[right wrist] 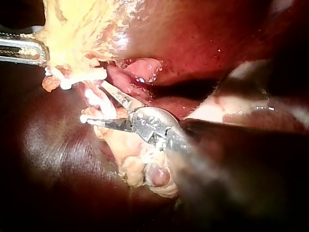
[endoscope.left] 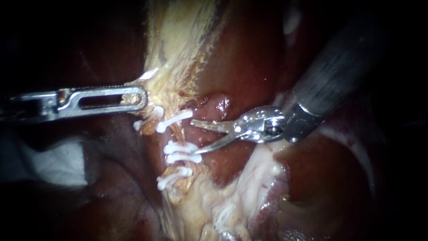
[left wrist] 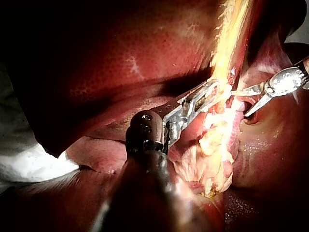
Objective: Go to the cutting position right tube
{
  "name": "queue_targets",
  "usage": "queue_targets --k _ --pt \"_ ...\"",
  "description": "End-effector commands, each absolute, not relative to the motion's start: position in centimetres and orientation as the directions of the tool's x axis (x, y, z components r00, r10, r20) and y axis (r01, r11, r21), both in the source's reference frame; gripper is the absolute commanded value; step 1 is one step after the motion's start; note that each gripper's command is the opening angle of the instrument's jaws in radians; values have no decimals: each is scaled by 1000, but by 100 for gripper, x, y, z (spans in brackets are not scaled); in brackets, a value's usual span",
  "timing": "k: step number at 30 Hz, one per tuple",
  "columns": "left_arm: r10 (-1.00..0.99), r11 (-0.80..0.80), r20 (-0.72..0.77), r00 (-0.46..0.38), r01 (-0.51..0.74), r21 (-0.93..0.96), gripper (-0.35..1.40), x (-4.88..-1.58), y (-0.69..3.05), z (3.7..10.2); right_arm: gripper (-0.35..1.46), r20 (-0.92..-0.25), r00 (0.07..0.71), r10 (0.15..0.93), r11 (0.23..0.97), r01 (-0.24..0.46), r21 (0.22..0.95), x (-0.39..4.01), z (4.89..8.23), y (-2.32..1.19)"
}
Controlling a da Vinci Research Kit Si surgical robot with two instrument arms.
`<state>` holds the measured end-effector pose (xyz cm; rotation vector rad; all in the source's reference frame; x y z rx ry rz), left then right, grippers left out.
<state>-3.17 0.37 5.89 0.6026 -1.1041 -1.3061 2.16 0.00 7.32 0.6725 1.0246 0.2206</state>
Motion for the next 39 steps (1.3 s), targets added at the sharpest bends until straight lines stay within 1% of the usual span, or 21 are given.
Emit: queue_targets --k 1,16,23,35,39 --pt "-950 219 294 -103 448 867 -35 -317 36 588 125 -715 519 469 779 138 611 217 734 -1" --pt "-951 219 293 -103 447 867 -35 -318 34 585 125 -696 540 474 762 144 631 238 757 -11" --pt "-951 219 292 -102 446 868 -35 -319 33 583 125 -699 542 467 763 152 628 246 763 -10" --pt "-951 220 292 -101 445 868 -35 -317 35 587 122 -741 482 468 748 231 622 247 754 -15" --pt "-951 220 293 -100 444 868 -35 -317 36 588 120 -747 471 469 744 245 622 251 749 -17"
